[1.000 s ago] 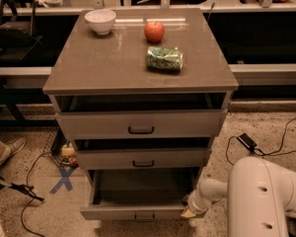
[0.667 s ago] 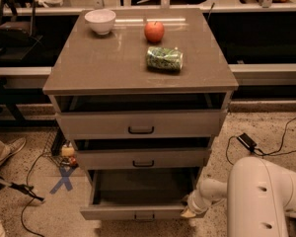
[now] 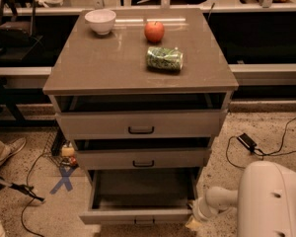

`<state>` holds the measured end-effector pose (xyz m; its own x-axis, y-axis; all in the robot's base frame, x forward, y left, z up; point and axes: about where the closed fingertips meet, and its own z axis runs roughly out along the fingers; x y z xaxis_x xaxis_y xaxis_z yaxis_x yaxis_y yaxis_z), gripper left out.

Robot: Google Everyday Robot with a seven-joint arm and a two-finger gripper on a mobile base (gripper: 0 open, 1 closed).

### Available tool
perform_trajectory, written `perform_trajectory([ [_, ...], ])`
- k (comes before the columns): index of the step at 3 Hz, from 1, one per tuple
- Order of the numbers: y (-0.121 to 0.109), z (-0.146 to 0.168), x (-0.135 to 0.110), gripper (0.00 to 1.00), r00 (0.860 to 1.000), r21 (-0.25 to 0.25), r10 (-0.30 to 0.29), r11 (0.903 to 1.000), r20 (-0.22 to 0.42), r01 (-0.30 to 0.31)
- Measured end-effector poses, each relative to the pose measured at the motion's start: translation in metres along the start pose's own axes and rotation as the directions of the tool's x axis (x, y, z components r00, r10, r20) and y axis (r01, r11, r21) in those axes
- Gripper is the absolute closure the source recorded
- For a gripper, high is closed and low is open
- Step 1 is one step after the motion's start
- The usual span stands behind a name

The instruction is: Open bottom drawer

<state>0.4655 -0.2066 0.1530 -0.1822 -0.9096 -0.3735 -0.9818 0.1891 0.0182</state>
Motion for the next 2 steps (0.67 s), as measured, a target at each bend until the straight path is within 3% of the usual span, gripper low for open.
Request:
perform_trajectory([
  [1,0.002,-0.001,0.001,0.71,1.0,0.001,0.003,1.0,0.001,-0.003],
  [2,0.031,-0.011,0.013,0.93,1.0,-0.008,0.027,0.9996,0.011,-0.027],
])
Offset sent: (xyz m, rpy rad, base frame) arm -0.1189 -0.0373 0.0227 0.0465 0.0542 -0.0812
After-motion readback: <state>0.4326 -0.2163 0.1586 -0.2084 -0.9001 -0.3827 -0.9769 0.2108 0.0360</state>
